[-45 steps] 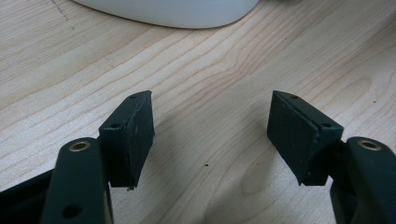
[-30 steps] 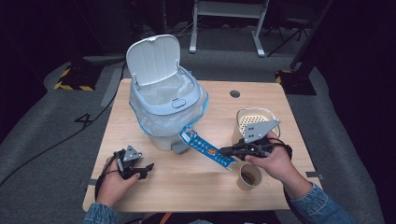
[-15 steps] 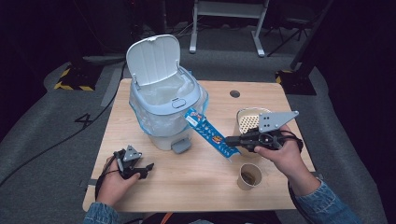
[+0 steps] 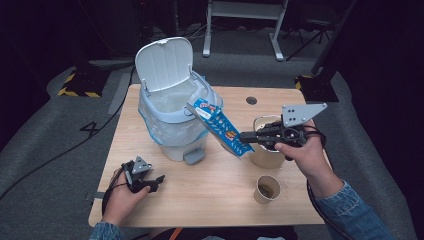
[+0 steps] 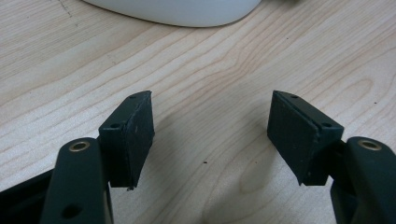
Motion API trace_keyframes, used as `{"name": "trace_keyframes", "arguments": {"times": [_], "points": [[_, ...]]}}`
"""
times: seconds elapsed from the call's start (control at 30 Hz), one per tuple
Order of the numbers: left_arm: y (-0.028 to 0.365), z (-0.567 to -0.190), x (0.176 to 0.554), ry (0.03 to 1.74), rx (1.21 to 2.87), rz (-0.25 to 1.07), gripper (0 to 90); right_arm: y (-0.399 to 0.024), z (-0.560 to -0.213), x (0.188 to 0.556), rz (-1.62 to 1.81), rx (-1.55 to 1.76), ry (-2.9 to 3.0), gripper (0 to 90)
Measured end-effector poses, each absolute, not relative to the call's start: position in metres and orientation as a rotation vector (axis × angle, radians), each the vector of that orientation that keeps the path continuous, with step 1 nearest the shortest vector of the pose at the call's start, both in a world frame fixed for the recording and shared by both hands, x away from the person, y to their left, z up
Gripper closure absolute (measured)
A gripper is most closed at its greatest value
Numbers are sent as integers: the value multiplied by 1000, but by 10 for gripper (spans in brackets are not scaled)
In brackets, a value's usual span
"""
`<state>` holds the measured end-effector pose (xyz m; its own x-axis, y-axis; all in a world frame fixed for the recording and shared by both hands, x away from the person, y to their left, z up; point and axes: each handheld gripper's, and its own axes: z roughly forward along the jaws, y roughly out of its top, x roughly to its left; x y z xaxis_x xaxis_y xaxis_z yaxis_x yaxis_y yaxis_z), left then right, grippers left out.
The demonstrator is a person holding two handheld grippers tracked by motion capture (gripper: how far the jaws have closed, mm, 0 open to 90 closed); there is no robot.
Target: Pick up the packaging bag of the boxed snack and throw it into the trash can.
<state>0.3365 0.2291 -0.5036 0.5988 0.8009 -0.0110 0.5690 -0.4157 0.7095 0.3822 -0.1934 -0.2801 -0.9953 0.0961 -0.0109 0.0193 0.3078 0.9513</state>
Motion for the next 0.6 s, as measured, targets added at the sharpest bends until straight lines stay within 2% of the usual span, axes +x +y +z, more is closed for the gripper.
{"name": "trace_keyframes", "arguments": {"times": [0.6], "points": [[229,-504,336,1077,2141,433,321,-173,-228,404,1938,26,2378,900]]}}
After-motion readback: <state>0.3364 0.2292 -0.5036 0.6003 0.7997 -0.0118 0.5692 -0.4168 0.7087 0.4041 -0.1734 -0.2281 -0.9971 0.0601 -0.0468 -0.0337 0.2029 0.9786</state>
